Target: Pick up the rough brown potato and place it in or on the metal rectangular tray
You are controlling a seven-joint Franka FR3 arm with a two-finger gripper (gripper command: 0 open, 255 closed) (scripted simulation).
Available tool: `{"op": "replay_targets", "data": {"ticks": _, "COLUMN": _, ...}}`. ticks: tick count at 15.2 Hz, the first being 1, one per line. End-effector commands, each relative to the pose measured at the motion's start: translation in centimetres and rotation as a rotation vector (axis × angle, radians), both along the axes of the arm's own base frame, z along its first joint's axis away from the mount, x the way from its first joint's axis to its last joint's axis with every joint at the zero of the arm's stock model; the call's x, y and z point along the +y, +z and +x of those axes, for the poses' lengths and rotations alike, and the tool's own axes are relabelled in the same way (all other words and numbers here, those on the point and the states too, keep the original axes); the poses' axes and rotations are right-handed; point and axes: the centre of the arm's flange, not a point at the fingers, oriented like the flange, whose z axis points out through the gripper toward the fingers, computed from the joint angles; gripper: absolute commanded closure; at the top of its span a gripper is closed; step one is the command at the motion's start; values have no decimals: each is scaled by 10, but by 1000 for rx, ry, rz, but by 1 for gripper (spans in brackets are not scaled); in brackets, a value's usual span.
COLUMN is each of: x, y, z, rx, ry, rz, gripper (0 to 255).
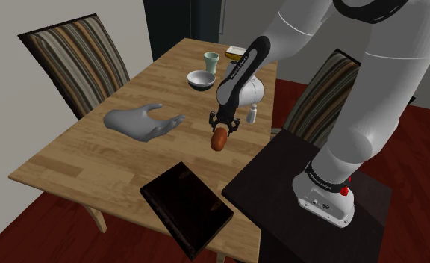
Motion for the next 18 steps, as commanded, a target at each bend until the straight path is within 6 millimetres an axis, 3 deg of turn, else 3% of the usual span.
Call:
{"op": "replay_targets", "data": {"ticks": 1, "x": 0, "y": 5, "z": 0, "rx": 1, "ry": 0, "rz": 0, "gripper": 255}}
{"op": "replay_targets", "data": {"ticks": 18, "x": 0, "y": 95, "z": 0, "rx": 1, "ry": 0, "rz": 0, "gripper": 255}}
